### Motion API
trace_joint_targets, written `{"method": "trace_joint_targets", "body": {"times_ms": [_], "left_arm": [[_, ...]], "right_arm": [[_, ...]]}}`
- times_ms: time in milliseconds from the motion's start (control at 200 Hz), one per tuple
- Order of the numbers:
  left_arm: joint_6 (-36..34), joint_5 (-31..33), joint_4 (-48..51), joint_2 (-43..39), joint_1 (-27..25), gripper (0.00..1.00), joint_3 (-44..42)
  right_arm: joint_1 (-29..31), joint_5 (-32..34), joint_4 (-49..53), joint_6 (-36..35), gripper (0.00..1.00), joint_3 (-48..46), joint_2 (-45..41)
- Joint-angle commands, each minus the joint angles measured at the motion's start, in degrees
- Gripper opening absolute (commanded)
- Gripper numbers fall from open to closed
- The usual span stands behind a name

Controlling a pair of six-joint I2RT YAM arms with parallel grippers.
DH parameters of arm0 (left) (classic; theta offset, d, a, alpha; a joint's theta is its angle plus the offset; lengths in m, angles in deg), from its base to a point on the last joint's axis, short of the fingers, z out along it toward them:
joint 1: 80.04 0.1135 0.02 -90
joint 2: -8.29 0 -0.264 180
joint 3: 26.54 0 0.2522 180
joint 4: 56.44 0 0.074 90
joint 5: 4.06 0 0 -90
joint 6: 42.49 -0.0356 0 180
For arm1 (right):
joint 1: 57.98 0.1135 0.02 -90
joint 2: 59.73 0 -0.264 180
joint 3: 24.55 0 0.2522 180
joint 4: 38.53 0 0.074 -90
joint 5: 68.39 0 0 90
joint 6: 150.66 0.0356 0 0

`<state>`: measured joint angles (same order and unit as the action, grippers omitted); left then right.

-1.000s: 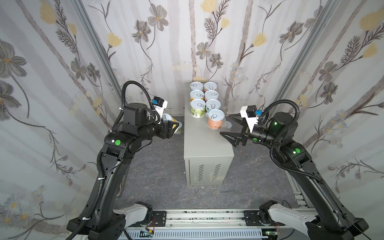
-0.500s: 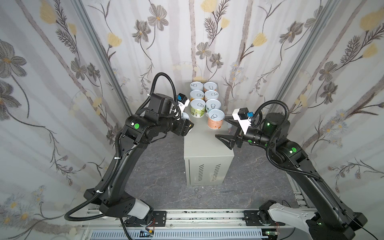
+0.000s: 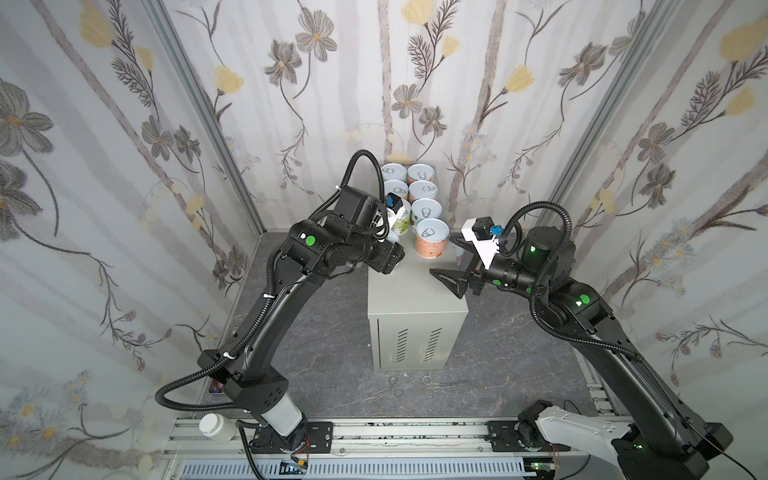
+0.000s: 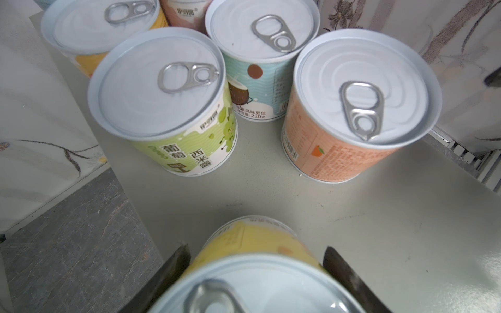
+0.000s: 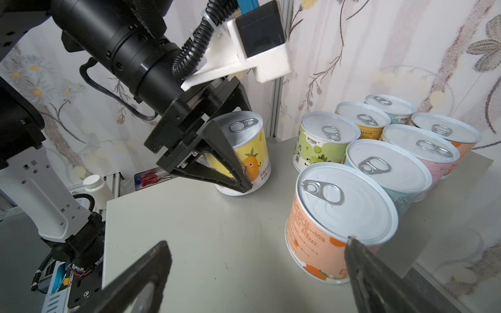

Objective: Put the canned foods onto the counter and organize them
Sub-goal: 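Carry the yellow-label can over the cabinet top while the right gripper moves in, then set the yellow-label can down at the near end of the group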

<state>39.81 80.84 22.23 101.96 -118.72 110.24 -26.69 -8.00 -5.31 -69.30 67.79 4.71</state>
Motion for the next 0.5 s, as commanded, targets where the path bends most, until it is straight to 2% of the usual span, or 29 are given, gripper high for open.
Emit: {"method": "trace_joint_targets", "body": {"times_ms": [0, 495], "left_arm": [[-1.2, 0.7, -0.6, 0.6, -0.1, 0.68, 0.5], [-1.0, 1.7, -2.1, 1.8, -0.4, 0.78, 0.8]], "right_arm": [[0.0, 0.7, -1.4, -1.2, 1.00, -0.9, -0.3], [0.1, 3.1, -2.5, -1.4, 1.00, -4.0, -2.8]]}}
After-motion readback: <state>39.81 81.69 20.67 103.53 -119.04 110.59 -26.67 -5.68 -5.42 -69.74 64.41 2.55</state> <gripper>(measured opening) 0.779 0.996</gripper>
